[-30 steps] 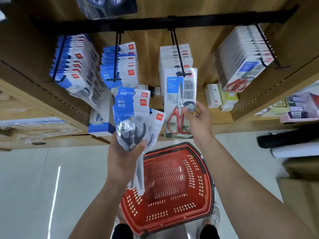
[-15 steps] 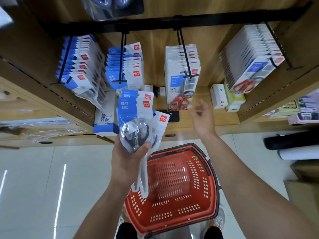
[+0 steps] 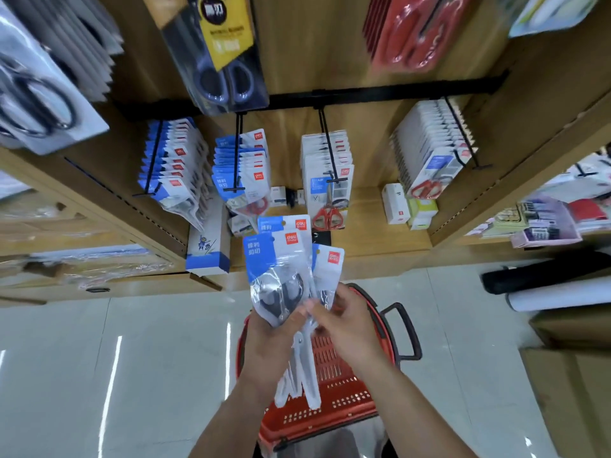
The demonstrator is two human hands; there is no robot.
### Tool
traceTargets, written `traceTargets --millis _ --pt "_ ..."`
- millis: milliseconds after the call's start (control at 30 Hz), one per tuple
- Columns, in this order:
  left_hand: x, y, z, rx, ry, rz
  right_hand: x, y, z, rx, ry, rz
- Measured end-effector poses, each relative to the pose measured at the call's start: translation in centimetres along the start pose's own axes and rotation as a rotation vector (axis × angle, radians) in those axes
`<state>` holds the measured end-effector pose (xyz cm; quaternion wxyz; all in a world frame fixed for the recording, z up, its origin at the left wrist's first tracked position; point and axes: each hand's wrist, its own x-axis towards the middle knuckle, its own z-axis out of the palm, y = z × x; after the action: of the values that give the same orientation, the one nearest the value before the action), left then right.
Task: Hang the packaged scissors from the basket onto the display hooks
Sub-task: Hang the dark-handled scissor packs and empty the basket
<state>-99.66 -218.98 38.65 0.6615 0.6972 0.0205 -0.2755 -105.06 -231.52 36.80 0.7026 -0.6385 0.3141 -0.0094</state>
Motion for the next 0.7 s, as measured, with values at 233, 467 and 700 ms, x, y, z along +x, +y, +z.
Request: traceTargets --millis 233,467,700 --pt "-3.6 4.8 1.0 -0.071 -0.024 0.035 -3.7 -5.3 -1.5 0.069 0.156 -0.039" --pt "-4.9 8.5 2.0 -0.086 0.035 0.085 -5.8 -9.3 -1.9 0.168 0.214 -0.072" --pt "-5.3 10.9 1.8 -0.150 0.062 0.111 -5.7 -11.8 -1.1 0.171 0.250 -0.133"
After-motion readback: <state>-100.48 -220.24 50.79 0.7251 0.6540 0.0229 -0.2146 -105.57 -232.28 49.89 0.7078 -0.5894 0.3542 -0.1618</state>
